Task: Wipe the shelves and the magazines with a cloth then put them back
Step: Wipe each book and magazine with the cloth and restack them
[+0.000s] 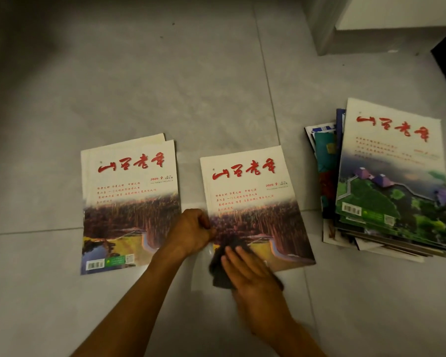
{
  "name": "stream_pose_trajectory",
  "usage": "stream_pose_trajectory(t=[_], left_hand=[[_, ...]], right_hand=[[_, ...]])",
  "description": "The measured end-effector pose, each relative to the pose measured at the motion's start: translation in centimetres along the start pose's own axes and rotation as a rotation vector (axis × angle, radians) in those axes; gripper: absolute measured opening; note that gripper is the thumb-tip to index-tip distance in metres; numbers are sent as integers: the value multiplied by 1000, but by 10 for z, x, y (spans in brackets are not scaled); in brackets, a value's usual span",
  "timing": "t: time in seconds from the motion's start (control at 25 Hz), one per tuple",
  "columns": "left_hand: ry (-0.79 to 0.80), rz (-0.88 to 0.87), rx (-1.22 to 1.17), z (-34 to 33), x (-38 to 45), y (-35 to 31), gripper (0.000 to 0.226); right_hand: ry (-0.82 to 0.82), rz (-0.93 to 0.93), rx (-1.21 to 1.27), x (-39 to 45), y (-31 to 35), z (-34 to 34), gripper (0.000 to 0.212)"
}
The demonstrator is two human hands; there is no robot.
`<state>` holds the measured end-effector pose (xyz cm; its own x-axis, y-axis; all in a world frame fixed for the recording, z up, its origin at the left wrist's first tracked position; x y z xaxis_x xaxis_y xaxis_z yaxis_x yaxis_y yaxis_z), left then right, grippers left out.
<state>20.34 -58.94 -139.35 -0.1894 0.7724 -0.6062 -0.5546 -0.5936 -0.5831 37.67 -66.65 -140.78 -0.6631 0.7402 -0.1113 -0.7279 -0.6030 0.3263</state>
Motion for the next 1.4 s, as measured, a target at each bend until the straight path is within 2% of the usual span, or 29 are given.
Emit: stream_pose_trajectory(t=[0.08, 0.12, 0.24, 0.32, 0.4, 0.48, 0.52, 0.56, 0.64, 0.72, 0.84, 0.96, 1.16, 1.24, 1.32, 1.4], left_hand=[[-50, -18, 25, -1, -2, -2, 15], [-74, -24, 49, -3, -3, -3, 19], [-127, 15, 84, -7, -3, 1, 27], [-122, 37, 71, -9, -1, 2, 29], [-122, 43, 66, -11, 0, 4, 29], [-121, 49, 58, -12, 1, 6, 28], [-125, 43, 53, -13, 1, 7, 27], [-132, 23, 58, -13, 2, 7, 26], [-139, -34, 88, -13, 2, 6, 27], [-141, -29, 63, -14, 2, 8, 29], [-151, 19, 13, -15, 0, 10, 28], [-170, 27, 33, -13, 0, 9, 30], [-130, 76, -3, -13, -5, 5, 29], [-72, 66, -146, -20, -11, -5, 30], [10, 5, -331, -39, -23, -24, 37], [13, -41, -416, -53, -32, -36, 45]], right_hand=[[40, 134, 16, 15, 37, -8, 58], [33, 173, 9, 16, 34, -4, 60], [25, 127, 34, -12, -15, 13, 67], [-54, -37, 42, -33, -65, 30, 68], [-120, -279, 77, -27, -99, 41, 59], [-98, -402, 46, 7, -87, 46, 66], [-75, -377, -23, 33, -69, 45, 75], [-32, -284, -61, 63, -47, 46, 83], [42, -87, -9, 116, -18, 46, 78], [-17, -84, 38, 155, -42, 60, 67], [-130, -315, 122, 175, -129, 86, 57], [-178, -400, 162, 145, -167, 89, 54], [-190, -371, 38, 16, -115, 49, 62], [-158, -389, -40, -10, -101, 37, 67], [-62, -501, -47, -7, -85, 26, 84], [-8, -417, -17, 5, -52, 8, 88]])
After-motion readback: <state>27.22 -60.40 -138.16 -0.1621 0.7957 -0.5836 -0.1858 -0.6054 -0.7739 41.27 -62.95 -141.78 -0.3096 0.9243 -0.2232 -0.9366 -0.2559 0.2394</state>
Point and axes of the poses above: each hand's wrist, its own x-axis towards the middle knuckle, its own z-axis out of the back of the hand, y = z × x, the point moved 6 cm from there along x, towards the middle knuckle, and after that the axes turned 1 degree about -x, right-handed, at the moved point
